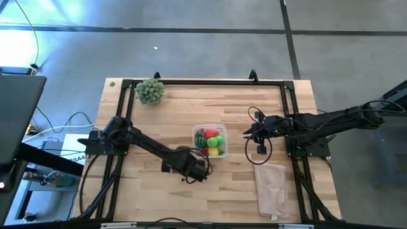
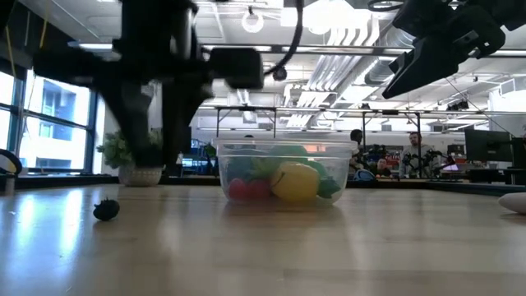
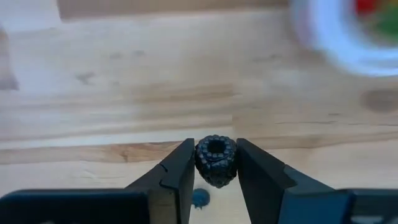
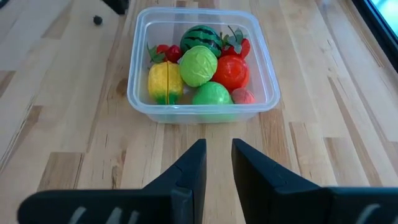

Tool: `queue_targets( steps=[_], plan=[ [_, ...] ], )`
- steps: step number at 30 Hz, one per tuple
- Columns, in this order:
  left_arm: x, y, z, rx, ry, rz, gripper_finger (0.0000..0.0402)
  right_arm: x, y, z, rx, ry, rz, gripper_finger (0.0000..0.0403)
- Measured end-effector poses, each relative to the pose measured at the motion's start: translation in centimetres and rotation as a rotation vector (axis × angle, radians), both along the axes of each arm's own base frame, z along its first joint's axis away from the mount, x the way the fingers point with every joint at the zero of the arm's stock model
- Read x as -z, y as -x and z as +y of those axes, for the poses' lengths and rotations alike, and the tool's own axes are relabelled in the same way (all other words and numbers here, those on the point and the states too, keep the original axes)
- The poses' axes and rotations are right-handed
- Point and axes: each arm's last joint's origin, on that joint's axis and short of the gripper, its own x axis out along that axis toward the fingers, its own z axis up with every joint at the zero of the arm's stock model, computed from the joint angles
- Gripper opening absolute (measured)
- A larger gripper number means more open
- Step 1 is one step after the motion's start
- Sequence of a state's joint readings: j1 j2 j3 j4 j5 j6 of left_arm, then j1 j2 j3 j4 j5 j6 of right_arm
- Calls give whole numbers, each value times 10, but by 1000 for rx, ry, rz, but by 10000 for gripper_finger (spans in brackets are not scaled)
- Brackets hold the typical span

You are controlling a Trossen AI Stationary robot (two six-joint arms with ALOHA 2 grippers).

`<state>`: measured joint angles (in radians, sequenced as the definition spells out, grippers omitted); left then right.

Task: Pick and placing Produce into tupperware
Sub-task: Put the black blackberry into the transparent bin

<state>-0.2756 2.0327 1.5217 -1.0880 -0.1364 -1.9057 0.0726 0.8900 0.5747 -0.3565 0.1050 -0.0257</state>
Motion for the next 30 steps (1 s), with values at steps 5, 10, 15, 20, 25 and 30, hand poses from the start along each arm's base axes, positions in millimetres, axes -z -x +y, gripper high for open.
queue_targets(
  steps=[5,10,15,20,25,30],
  plan=[
    [-40,-7,1,68,-118,-10,101,0,0,0,0,0,0,67],
    [-80,-12,5,189,-283,-47,101,0,0,0,0,0,0,67],
    [-109,-18,8,294,-426,-103,101,0,0,0,0,0,0,67],
    [-121,-25,14,328,-466,-159,101,0,0,0,0,0,0,67],
    [-109,-36,37,363,-376,-146,101,0,0,0,0,0,1,67],
    [-83,-48,58,383,-229,-116,101,0,0,0,0,0,1,67]
  ],
)
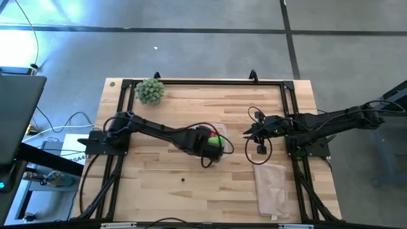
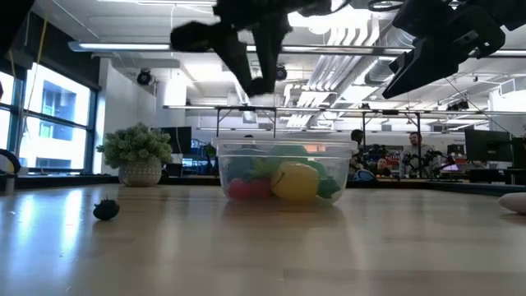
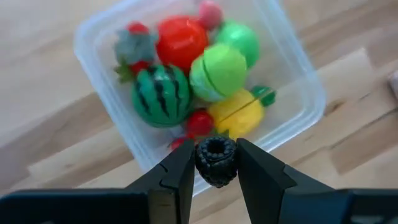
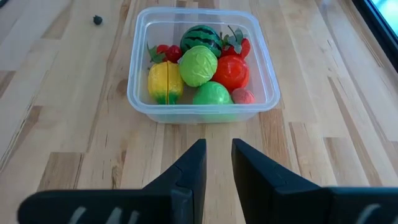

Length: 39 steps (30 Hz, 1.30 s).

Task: Pick and placing Produce into tupperware
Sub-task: Put the black blackberry into the transparent bin

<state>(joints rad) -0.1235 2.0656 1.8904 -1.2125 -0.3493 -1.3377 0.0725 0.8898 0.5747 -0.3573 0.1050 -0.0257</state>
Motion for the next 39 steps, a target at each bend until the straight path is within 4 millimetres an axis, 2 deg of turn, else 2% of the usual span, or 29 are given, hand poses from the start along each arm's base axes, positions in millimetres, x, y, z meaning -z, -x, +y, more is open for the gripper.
queue_targets(
  steps=[6,13,39],
  plan=[
    [29,-6,14,20,104,32,101,0,0,0,0,0,-2,67],
    [49,-9,12,3,125,62,101,0,0,0,0,0,-2,67],
    [60,-9,13,-27,90,104,102,0,0,0,0,0,0,67]
  ],
)
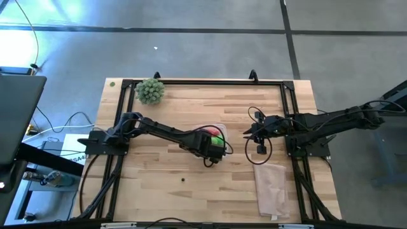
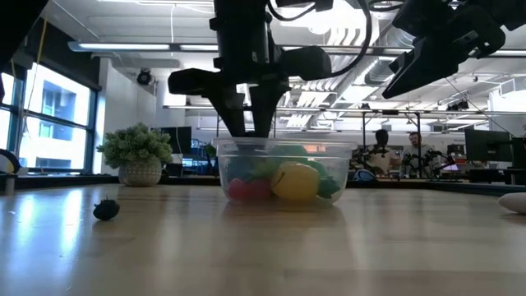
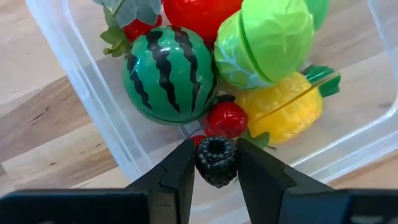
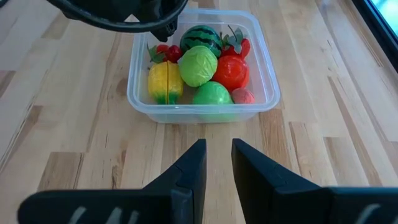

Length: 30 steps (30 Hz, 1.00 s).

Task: Pick and placing Produce into tupperware
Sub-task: Put the black blackberry into the transparent bin

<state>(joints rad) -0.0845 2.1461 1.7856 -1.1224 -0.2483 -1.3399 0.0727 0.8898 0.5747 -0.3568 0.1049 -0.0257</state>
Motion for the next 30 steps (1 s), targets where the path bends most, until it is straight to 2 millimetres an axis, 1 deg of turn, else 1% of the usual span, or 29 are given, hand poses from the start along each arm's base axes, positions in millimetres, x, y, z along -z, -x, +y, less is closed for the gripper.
queue_targets(
  steps=[10,26,28,30],
  plan=[
    [0,0,5,6,1,5,102,0,0,0,0,0,-1,67],
    [1,-1,5,15,17,6,102,0,0,0,0,0,-1,67],
    [1,-1,5,15,17,5,108,0,0,0,0,0,-1,67],
    [1,-1,5,19,17,8,125,0,0,0,0,0,-1,67]
  ],
)
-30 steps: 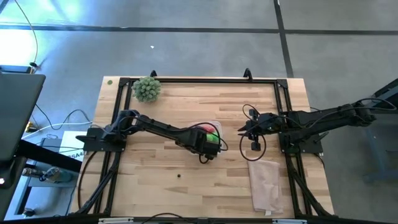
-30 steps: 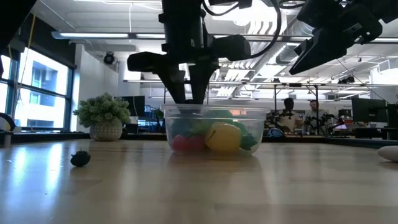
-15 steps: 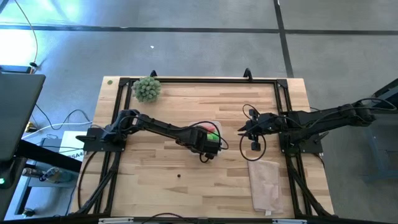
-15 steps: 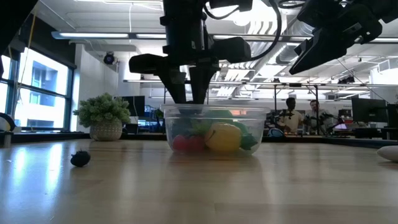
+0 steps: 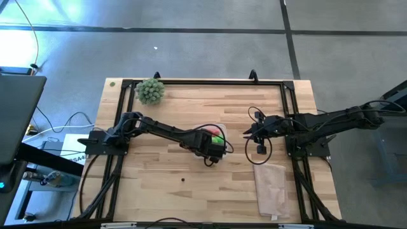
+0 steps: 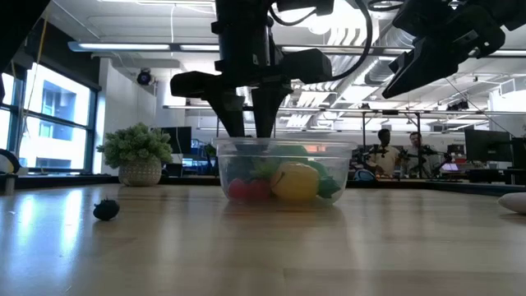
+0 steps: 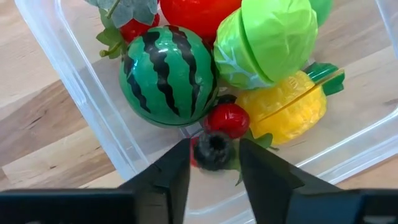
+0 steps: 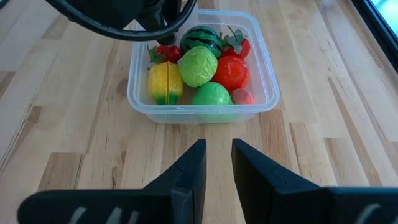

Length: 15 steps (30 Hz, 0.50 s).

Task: Pick and placing Produce into tupperware
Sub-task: Put the black blackberry into the transparent bin, then put the black blueberry into the transparent bin

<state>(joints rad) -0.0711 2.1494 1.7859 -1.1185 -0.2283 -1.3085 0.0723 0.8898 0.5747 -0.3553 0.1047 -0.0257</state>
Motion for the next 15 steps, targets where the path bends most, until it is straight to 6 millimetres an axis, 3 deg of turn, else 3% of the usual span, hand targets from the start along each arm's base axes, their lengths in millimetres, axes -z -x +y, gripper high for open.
queue_targets(
  steps=[7,12,15],
  plan=[
    [0,2,0,5,-2,21,190,0,0,0,0,0,0,67],
    [-6,5,0,8,-2,22,198,0,0,0,0,0,0,67],
    [-21,8,0,8,-1,21,190,0,0,0,0,0,0,67]
  ],
)
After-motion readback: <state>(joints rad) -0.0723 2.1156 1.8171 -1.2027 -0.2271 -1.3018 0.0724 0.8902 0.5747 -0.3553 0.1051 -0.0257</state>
